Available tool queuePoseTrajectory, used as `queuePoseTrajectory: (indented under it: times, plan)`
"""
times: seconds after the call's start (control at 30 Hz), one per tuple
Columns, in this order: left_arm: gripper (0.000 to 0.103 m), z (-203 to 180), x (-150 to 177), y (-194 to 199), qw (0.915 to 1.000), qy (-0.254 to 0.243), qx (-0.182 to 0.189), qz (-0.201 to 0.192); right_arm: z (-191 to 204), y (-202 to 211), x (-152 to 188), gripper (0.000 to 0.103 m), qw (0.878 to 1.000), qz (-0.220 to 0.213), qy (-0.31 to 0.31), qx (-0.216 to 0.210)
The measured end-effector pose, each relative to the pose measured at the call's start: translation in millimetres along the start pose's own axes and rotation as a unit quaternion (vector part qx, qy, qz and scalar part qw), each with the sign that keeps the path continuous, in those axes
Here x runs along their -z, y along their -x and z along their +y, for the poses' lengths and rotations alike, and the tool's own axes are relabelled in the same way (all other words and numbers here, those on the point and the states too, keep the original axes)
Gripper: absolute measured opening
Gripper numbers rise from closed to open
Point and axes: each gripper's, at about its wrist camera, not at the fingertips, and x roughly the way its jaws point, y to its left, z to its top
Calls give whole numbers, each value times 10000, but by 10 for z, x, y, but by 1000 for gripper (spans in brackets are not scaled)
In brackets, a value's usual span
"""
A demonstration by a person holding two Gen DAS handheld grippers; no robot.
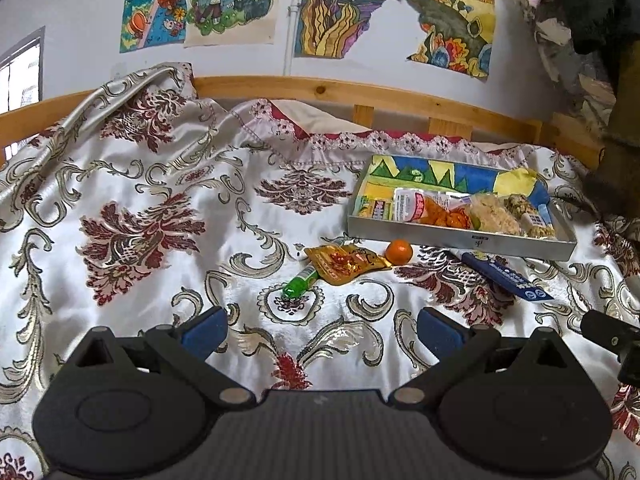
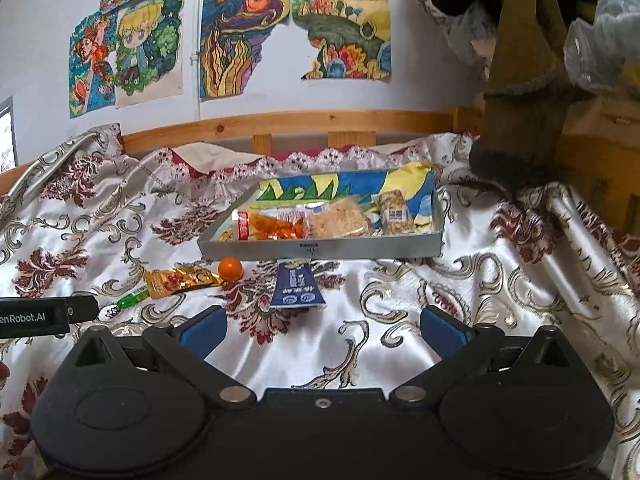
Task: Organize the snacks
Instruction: 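Lower the left gripper toward the tangerine while the right lowers onto the blue bar pack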
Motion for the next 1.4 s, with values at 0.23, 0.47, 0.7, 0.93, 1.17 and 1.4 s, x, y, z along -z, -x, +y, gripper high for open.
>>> queuePoseTrajectory:
  times: [0.23,0.47,0.7,0.93,1.17,1.4]
  plan:
    - [103,-46,40,-138,9998,-99,91,145,6,-127,52,102,9998,153,-101,-13]
    - [103,-42,23,-261,9996,-93,97,236,-2,-194,63,102,9998,158,-102,26]
    - [103,3,-105,-458,9992,-136,170,326,90,-339,-26,102,9996,-5,238,-182]
    - [103,-26,-329,-758,9983,-223,407,361,82,-712,-206,102,9985,-166,494,-180]
    - [103,-158,-518,-1192,9957,-394,717,425,70,-1052,-213,100,9990,-140,374,-188]
    - [102,-363,-552,-1633,9906,-703,982,646,153,-1293,-95,89,9988,58,486,-69]
